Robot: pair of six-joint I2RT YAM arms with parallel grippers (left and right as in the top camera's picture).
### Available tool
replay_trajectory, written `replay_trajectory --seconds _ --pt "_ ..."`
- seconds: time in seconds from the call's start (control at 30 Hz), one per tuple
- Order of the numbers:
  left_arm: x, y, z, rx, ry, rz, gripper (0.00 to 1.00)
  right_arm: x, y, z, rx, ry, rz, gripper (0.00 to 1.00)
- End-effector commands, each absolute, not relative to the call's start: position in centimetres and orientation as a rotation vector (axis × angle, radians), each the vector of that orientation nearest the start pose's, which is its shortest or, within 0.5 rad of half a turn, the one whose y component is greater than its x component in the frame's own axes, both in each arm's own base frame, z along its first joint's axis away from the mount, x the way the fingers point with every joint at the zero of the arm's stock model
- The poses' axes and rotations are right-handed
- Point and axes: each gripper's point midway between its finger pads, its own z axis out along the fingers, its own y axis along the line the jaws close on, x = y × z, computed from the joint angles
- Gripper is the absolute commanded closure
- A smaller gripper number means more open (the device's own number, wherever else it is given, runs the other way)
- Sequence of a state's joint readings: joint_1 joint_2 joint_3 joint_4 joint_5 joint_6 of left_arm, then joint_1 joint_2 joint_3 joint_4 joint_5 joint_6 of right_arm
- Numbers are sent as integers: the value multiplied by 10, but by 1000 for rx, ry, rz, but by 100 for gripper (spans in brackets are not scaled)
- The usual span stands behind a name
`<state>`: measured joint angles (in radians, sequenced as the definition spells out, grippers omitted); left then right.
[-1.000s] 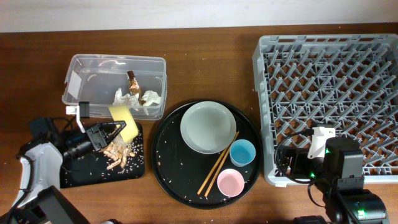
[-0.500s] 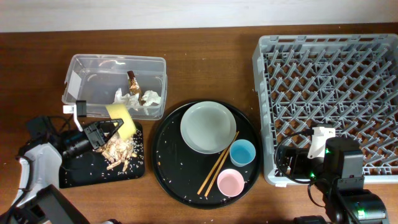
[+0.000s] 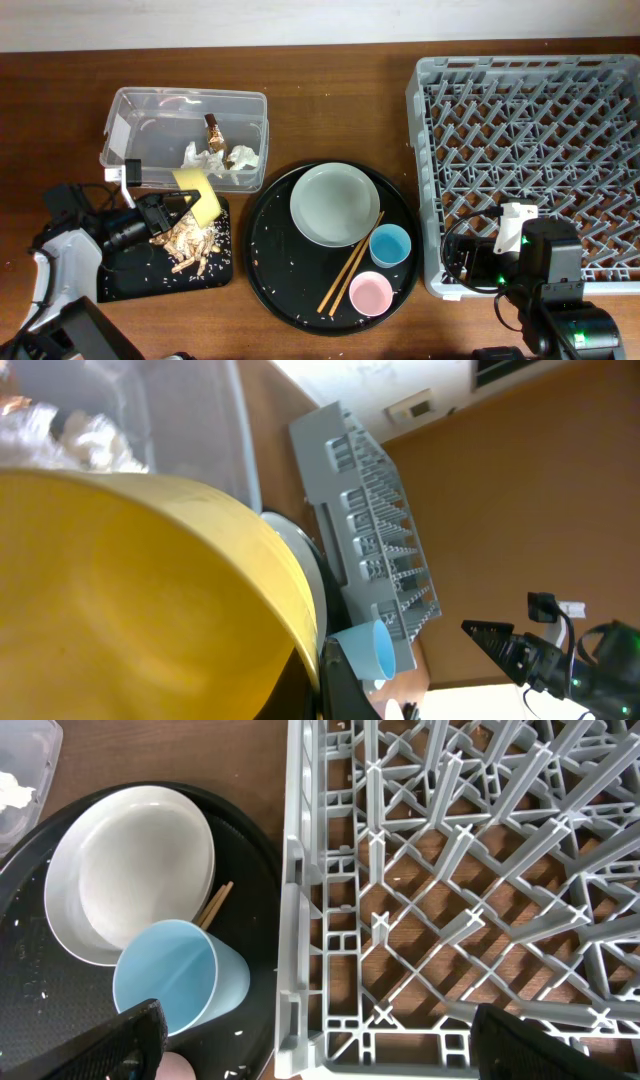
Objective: Sort waste into correct bins and load items into the dishwasher rack
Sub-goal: 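Tip the yellow bowl over the black flat tray to dump scraps, then return the yellow bowl to the black tray and reach for the pink cup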
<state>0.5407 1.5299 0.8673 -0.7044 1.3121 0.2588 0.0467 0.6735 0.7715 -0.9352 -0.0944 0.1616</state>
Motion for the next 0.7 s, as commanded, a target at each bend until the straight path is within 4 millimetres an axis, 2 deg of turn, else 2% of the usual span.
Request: replay_trajectory --seconds 0.0,0.07,0.13,0.17,0.27,0.33,0.37,0.47,0.57,0.67 --pt "308 -16 169 -16 2013 -1417 100 216 28 188 96 2394 220 2" --pt "307 -18 167 -116 2054 -1472 100 217 28 188 96 2393 220 2" --pt "301 -42 176 -19 2058 -1506 100 217 28 188 95 2393 220 2" --pt "296 -59 175 56 2127 -1466 100 217 28 188 96 2393 220 2" --pt "284 -110 147 225 2442 -1191 100 218 28 189 95 2386 220 2" --pt "276 -140 128 322 2572 -1043 100 218 28 189 95 2386 220 2" --pt "270 -147 106 337 2693 -836 100 218 28 189 95 2386 220 2" --pt "260 -158 81 371 2801 -593 100 218 28 189 95 2386 220 2" --pt "243 -177 61 414 2883 -513 100 218 28 189 95 2386 220 2" --pt "230 -186 39 415 2975 -494 100 217 28 188 96 2389 220 2"
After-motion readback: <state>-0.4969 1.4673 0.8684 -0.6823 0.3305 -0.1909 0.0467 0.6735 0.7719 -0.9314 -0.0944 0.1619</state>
